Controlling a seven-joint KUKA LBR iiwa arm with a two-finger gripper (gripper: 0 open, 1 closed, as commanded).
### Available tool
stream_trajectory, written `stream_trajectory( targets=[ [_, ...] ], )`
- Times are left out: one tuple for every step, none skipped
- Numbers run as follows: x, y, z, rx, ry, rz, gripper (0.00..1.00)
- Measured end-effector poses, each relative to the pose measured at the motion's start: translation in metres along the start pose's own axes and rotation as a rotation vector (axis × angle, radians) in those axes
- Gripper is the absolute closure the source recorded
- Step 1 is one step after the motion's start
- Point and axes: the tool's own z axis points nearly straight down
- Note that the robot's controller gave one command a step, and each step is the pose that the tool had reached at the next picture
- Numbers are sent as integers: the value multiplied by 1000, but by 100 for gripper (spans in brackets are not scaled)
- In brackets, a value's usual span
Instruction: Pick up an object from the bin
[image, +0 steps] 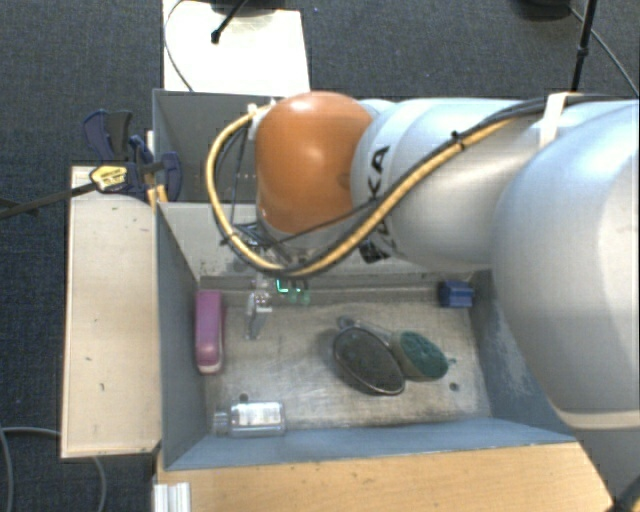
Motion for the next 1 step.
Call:
stream_trajectory(
  targets=[
    [70, -53, 89, 3, 1, 168, 0]
  ],
)
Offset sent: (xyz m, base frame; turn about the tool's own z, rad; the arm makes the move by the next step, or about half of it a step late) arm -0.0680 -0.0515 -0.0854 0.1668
